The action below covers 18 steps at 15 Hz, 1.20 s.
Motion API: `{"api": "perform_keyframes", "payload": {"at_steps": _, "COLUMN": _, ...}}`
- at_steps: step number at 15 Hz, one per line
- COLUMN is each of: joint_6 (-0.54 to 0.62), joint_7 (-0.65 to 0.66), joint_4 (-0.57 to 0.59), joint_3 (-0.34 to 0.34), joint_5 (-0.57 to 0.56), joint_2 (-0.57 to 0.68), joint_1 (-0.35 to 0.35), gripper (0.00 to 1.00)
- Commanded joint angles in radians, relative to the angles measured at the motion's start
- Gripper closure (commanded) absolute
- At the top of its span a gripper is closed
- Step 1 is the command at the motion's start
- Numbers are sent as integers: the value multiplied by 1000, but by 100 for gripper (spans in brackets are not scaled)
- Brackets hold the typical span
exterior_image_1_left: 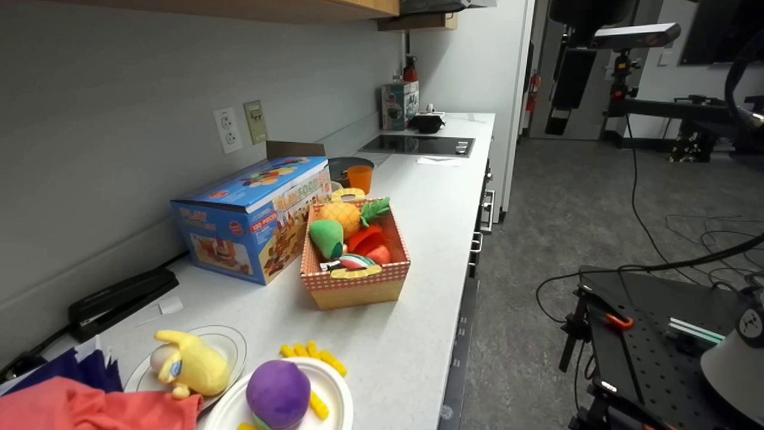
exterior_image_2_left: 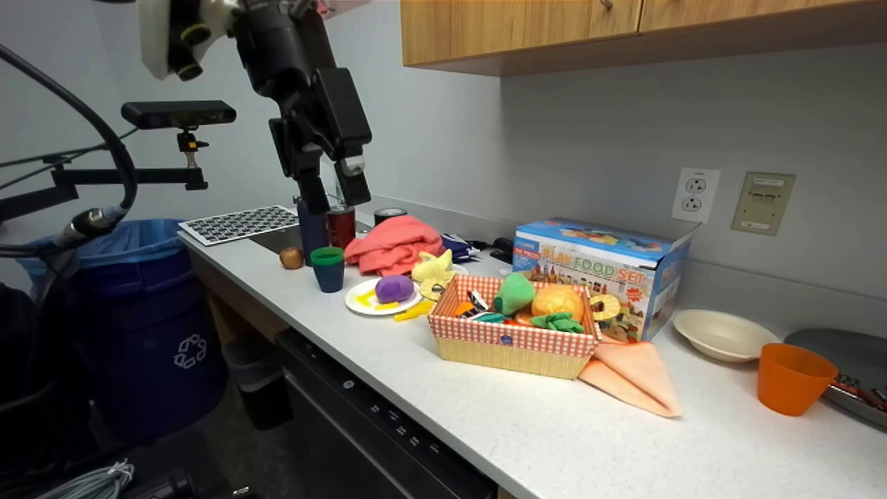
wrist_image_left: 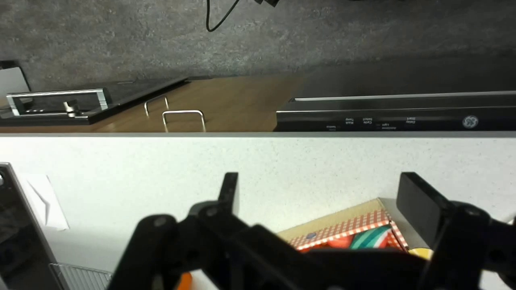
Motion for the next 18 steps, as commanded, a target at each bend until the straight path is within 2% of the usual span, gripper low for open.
{"api": "perform_keyframes", "payload": {"at_steps": 1, "joint_6": -3, "joint_7": 3, "joint_4": 5, "joint_3": -3, "joint_5": -4, "joint_2": -1, "joint_1": 5, "gripper": 0}}
{"api": "perform_keyframes", "payload": {"at_steps": 7, "joint_6": 1, "joint_7": 12, "joint_4": 13, "joint_3": 2, "joint_5": -21, "joint_2": 6, "joint_1": -6, "gripper": 0}}
{"api": "perform_keyframes", "payload": {"at_steps": 14, "joint_6": -10, "joint_7": 19, "joint_4": 179, "joint_3": -27, "joint_5": -125, "joint_2": 53, "joint_1": -77, "gripper": 0}}
{"api": "perform_keyframes", "payload": {"at_steps": 18, "joint_6": 71, "joint_7": 37, "joint_4": 283, "joint_3": -40, "joint_5": -164, "joint_2": 131, "joint_1": -98, "gripper": 0}}
